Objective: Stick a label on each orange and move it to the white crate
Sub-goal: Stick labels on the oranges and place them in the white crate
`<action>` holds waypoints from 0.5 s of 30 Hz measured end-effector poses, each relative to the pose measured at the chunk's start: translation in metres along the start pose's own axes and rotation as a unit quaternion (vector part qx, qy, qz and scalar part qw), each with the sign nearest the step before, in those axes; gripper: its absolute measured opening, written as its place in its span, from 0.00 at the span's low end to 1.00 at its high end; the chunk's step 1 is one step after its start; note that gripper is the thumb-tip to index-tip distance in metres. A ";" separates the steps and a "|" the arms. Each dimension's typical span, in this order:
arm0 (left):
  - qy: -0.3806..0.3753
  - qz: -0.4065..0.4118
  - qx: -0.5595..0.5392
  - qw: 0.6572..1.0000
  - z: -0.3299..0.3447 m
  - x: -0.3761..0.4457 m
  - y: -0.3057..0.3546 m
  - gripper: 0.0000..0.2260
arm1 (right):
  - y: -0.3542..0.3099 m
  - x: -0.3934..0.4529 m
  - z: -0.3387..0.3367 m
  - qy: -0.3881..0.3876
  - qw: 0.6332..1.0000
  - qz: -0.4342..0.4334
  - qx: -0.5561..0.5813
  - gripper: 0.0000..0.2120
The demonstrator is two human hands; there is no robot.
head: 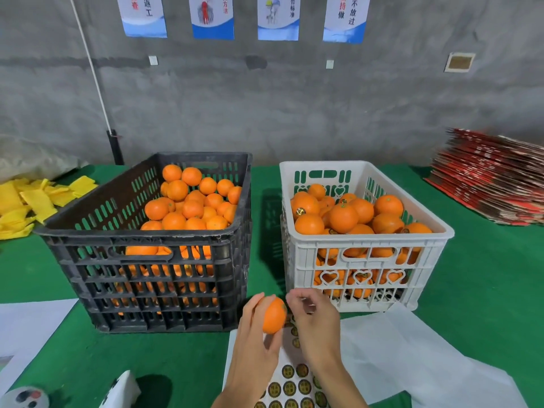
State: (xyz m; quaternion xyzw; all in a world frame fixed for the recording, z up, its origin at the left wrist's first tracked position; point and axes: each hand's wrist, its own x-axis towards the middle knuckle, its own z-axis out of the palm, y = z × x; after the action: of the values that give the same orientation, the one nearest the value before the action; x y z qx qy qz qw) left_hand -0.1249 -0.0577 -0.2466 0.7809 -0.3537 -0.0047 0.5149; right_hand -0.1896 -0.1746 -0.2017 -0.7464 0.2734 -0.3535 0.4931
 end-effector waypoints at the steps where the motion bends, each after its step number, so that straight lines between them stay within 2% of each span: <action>1: 0.006 -0.002 -0.008 1.000 -0.002 0.001 0.003 0.30 | -0.004 -0.001 0.003 -0.029 1.000 0.005 0.003 0.09; 3: 0.024 0.007 -0.011 1.000 -0.005 0.003 0.008 0.33 | -0.010 -0.001 0.004 -0.072 0.997 0.019 0.021 0.11; 6: 0.046 0.036 0.000 0.998 -0.009 0.007 0.020 0.32 | -0.014 -0.002 -0.001 -0.074 0.997 0.004 0.014 0.11; 9: 0.067 0.062 0.021 0.996 -0.017 0.014 0.044 0.29 | -0.027 -0.008 -0.009 -0.067 0.993 -0.081 -0.046 0.06; 10: 0.080 0.080 0.030 0.993 -0.020 0.019 0.054 0.27 | -0.034 -0.009 -0.012 -0.059 0.985 -0.129 -0.094 0.10; 12: 0.126 0.121 0.016 0.984 -0.023 0.031 0.078 0.18 | -0.050 -0.010 -0.018 0.013 0.948 -0.245 -0.201 0.20; 14: 0.176 0.149 -0.003 0.973 -0.027 0.048 0.105 0.17 | -0.070 -0.003 -0.025 0.068 0.937 -0.275 -0.204 0.23; 15: 0.175 0.170 -0.004 0.970 -0.029 0.060 0.114 0.17 | -0.079 0.006 -0.030 0.092 0.936 -0.278 -0.195 0.24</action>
State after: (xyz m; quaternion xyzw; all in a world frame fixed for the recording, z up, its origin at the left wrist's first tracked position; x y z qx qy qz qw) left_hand -0.1318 -0.0930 -0.1193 0.6964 -0.3855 0.2179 0.5648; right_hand -0.2055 -0.1663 -0.1189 -0.8383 0.1633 -0.4833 0.1925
